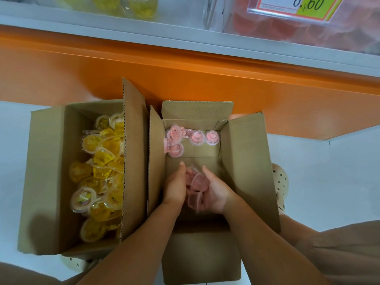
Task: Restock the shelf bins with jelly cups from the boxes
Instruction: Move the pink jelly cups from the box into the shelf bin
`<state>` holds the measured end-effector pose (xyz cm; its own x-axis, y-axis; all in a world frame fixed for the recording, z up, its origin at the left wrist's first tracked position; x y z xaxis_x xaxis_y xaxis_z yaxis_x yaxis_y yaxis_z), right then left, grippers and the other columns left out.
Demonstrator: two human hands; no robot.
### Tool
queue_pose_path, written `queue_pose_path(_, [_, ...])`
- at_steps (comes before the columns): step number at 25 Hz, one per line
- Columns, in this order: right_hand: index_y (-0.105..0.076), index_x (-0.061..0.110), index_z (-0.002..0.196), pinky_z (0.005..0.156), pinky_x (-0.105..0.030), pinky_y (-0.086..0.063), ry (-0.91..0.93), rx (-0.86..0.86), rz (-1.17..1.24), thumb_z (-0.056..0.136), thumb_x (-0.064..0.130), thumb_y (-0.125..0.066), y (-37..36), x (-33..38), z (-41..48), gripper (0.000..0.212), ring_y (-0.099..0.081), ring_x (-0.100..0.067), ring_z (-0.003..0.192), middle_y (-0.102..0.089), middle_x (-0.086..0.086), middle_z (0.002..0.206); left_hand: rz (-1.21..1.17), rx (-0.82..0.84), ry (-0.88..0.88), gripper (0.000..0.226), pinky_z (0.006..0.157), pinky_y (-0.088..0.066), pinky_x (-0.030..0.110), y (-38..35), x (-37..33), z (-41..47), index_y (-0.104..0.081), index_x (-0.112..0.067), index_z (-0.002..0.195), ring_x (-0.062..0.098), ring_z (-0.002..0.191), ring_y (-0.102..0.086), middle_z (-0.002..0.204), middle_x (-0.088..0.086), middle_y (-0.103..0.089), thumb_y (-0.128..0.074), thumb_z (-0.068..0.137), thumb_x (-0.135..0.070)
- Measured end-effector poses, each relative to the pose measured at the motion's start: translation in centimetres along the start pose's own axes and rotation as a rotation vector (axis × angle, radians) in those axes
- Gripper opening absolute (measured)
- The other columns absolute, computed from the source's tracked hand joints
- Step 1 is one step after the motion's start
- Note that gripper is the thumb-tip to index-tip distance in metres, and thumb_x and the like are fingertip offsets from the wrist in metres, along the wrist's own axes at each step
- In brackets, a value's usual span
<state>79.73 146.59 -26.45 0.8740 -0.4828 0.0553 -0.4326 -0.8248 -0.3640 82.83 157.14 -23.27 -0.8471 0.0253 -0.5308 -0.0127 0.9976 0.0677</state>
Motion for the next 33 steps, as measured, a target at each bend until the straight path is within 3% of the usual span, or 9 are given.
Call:
queue_pose_path(2, [-0.065, 0.014, 0.118, 0.081, -0.039, -0.049, 0.055, 0.005, 0.084, 0.089, 0.063, -0.048, 0.5, 0.2, -0.5, 0.060, -0.065, -0.029, 0.100, -0.071, -0.014, 0.108, 0.031, 0.004, -0.119, 0.051, 0.056, -0.042, 0.023, -0.2, -1.0, -0.7, -0.068, -0.014, 0.087, 0.003, 0.048, -0.052, 0.054, -0.009, -0.060, -0.033, 0.106, -0.045])
queue_pose_path(8, [-0.064, 0.015, 0.087, 0.052, -0.026, -0.049, 0.146, -0.061, 0.022, 0.084, 0.052, -0.062, 1.8, 0.5, -0.9, 0.037, -0.062, -0.018, 0.056, -0.065, -0.006, 0.068, -0.061, 0.099, -0.077, 0.054, 0.058, -0.052, 0.026, 0.2, -2.0, -1.8, -0.065, -0.003, 0.088, 0.005, 0.037, -0.050, 0.064, 0.005, -0.059, -0.035, 0.105, -0.044])
queue_pose_path(11, [-0.070, 0.013, 0.100, 0.075, -0.034, -0.054, 0.166, -0.031, -0.067, 0.078, 0.048, -0.071, 1.2, 0.1, -1.6, 0.041, -0.068, -0.026, 0.079, -0.071, -0.010, 0.093, -0.006, 0.119, -0.056, 0.056, 0.059, -0.044, 0.027, 0.3, -1.4, -2.1, -0.064, -0.009, 0.080, 0.008, 0.043, -0.047, 0.062, 0.002, -0.057, -0.035, 0.103, -0.051])
queue_pose_path(14, [-0.069, 0.014, 0.115, 0.105, -0.040, -0.040, 0.143, 0.022, -0.068, 0.082, 0.042, -0.069, 0.7, -0.3, -2.3, 0.043, -0.067, -0.029, 0.101, -0.070, -0.013, 0.111, -0.103, 0.164, -0.010, 0.054, 0.049, -0.033, 0.024, 0.3, -0.9, -2.0, -0.061, -0.013, 0.075, 0.009, 0.041, -0.036, 0.061, 0.001, -0.053, -0.038, 0.101, -0.053])
queue_pose_path(18, [-0.075, 0.014, 0.082, 0.070, -0.028, -0.043, 0.150, 0.051, -0.031, 0.084, 0.032, -0.066, 0.4, -0.5, -3.0, 0.021, -0.065, -0.020, 0.074, -0.071, -0.007, 0.084, -0.251, 0.185, 0.068, 0.045, 0.043, -0.026, 0.019, -0.2, -1.0, -1.4, -0.062, -0.016, 0.079, 0.007, 0.042, -0.034, 0.066, 0.000, -0.058, -0.044, 0.100, -0.052])
queue_pose_path(21, [-0.065, 0.013, 0.084, 0.055, -0.024, -0.044, 0.206, 0.002, 0.107, 0.074, 0.028, -0.070, 1.5, 0.6, -2.5, 0.018, -0.063, -0.017, 0.061, -0.069, -0.005, 0.078, -0.139, -0.033, 0.078, 0.031, 0.044, -0.026, 0.019, 0.0, -1.3, 0.9, -0.061, -0.019, 0.082, 0.008, 0.050, -0.038, 0.073, 0.001, -0.060, -0.045, 0.102, -0.036])
queue_pose_path(23, [-0.063, 0.015, 0.083, 0.050, -0.023, -0.043, 0.251, 0.033, 0.211, 0.075, 0.026, -0.069, 1.9, 1.4, -2.4, 0.015, -0.062, -0.017, 0.058, -0.067, -0.005, 0.078, 0.050, -0.143, 0.098, 0.029, 0.050, -0.033, 0.024, 0.1, -1.3, 2.7, -0.058, -0.016, 0.082, 0.015, 0.056, -0.042, 0.078, 0.008, -0.055, -0.042, 0.103, -0.030])
queue_pose_path(27, [-0.062, 0.017, 0.088, 0.050, -0.023, -0.046, 0.297, 0.149, 0.338, 0.085, 0.026, -0.062, 1.7, 2.0, -2.1, 0.010, -0.062, -0.018, 0.060, -0.065, -0.006, 0.088, 0.393, -0.057, 0.155, 0.047, 0.065, -0.048, 0.040, -1.0, -0.3, 4.7, -0.039, -0.029, 0.143, 0.031, 0.105, -0.052, 0.135, 0.011, -0.047, -0.045, 0.101, -0.048])
queue_pose_path(33, [-0.064, 0.016, 0.084, 0.051, -0.024, -0.047, 0.313, 0.172, 0.362, 0.086, 0.026, -0.061, 1.8, 2.0, -2.5, 0.010, -0.062, -0.019, 0.062, -0.065, -0.007, 0.091, 0.190, -0.054, -0.006, 0.029, 0.091, -0.055, 0.046, -1.8, -0.7, 7.3, -0.056, -0.020, 0.126, 0.028, 0.103, -0.060, 0.113, 0.003, -0.062, -0.061, 0.097, -0.025])
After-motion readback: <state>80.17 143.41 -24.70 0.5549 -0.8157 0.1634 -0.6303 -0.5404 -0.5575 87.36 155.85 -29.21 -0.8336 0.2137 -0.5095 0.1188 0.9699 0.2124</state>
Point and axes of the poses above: each hand's wrist, its own z-axis towards the middle knuckle, its own y-axis out of the back of the hand, x = y × z, the point moved 5 cm from there along z, towards the middle knuckle
